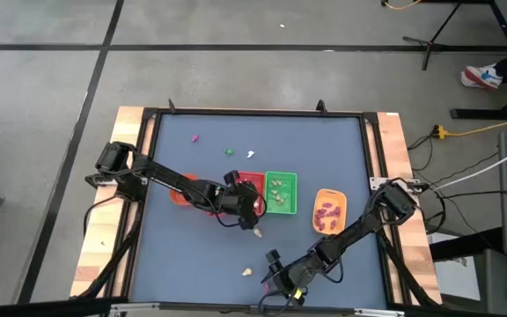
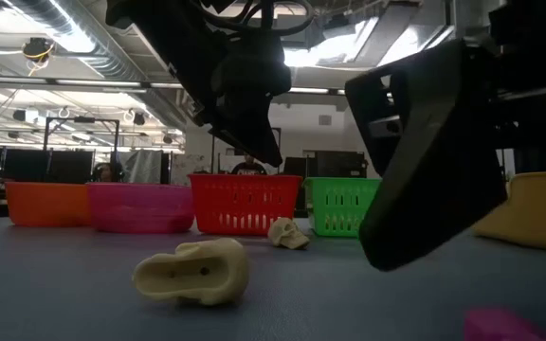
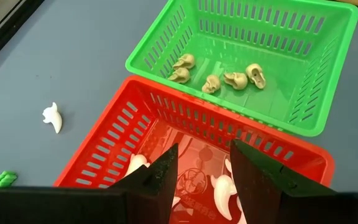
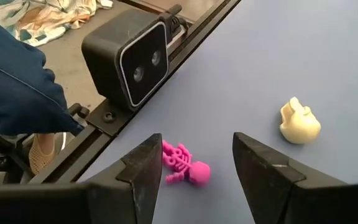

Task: Sort Halloween decoration
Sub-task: Put the pink skeleton toy into the yellow bin

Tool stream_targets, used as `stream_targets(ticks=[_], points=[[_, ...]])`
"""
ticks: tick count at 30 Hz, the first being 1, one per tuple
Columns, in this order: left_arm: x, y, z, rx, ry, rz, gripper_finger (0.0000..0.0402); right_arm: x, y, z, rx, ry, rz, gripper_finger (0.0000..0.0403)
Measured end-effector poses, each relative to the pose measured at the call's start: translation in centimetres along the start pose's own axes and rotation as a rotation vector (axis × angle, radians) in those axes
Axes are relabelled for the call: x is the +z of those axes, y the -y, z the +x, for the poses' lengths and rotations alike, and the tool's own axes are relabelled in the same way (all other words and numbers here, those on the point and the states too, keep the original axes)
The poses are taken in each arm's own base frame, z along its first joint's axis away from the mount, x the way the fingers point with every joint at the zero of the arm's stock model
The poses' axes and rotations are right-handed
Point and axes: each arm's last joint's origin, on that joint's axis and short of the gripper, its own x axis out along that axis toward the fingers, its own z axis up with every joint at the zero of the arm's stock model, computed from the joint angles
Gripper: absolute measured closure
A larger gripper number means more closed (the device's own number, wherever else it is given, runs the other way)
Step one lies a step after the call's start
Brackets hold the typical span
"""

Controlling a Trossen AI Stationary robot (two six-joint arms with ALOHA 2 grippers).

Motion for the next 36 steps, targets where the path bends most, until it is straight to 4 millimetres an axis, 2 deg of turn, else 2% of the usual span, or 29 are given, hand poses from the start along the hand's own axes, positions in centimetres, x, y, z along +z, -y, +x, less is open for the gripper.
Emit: stream_targets(ticks=[14,20,28,36], points=[[0.0,0.0,0.0,0.000,0.000,0.000,0.0271,-0.1,-0.1,0.0,0.027,-0.007,-0.001,0.0207],[0.0,0.0,0.0,0.000,0.001,0.000,0.0271,-1.2,-0.2,0.9,0.031,-0.028,0.007,0.0207],[0.1,0.0,0.0,-0.001,0.003,-0.002,0.0271,-1.0,-0.4,2.0,0.038,-0.023,0.002,0.0207],[0.1,0.0,0.0,-0.001,0.003,-0.002,0.0271,-1.2,-0.4,2.0,0.037,-0.047,0.000,0.0207]])
